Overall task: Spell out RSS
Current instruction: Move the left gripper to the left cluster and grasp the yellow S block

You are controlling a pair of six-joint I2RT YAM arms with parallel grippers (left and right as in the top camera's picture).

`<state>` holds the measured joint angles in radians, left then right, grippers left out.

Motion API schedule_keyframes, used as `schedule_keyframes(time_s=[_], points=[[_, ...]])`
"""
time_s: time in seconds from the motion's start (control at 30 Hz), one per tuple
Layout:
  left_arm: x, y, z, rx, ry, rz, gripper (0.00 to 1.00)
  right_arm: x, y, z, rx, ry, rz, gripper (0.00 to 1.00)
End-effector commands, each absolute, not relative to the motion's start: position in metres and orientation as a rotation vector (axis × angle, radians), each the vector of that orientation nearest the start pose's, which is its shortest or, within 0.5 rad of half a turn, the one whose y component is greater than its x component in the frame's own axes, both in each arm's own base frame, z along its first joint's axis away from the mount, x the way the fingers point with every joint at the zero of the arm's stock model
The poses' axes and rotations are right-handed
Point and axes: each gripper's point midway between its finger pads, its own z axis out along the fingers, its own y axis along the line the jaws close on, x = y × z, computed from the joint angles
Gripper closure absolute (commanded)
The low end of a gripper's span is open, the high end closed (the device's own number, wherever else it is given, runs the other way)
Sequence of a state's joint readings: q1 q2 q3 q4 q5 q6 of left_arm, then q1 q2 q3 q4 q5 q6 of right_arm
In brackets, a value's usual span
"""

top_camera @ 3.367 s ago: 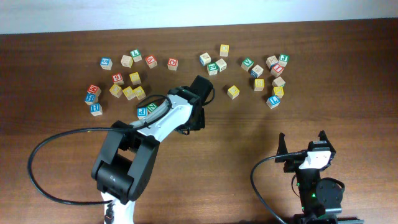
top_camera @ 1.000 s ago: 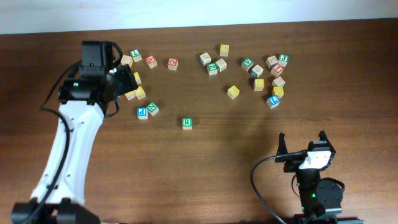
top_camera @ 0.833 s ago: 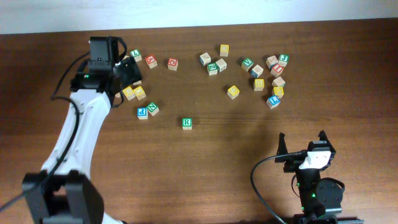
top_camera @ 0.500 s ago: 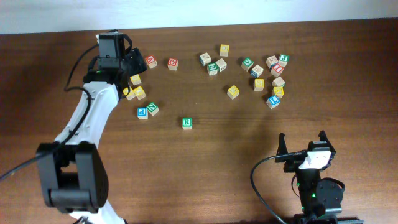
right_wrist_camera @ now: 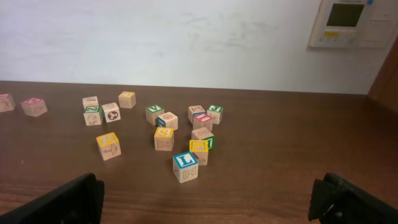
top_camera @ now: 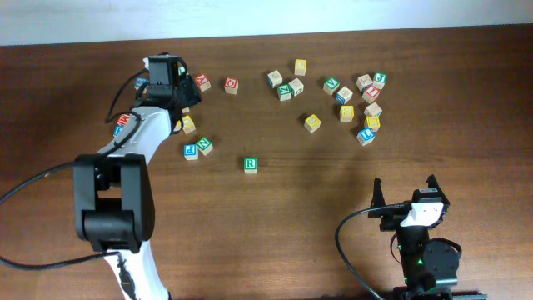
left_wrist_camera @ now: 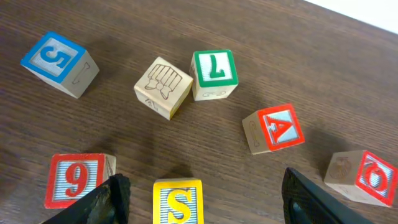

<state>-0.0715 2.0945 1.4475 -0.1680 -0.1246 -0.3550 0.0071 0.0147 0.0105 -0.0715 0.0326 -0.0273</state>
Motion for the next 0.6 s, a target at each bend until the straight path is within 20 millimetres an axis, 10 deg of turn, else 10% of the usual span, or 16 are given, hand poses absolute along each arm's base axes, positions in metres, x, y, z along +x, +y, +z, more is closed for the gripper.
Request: schedule_keyframes(time_s=[0.0, 0.57], points=[[0.554, -0.019, 0.046, -0.381, 2.369, -0.026, 0.32, 0.246, -0.004, 0.155, -0.003, 1.653, -0.045, 0.02], [0.554, -0.020, 0.017, -0.383, 2.385, 0.068, 0.38, 0.246, -0.004, 0.155, -0.003, 1.653, -0.045, 0.02]])
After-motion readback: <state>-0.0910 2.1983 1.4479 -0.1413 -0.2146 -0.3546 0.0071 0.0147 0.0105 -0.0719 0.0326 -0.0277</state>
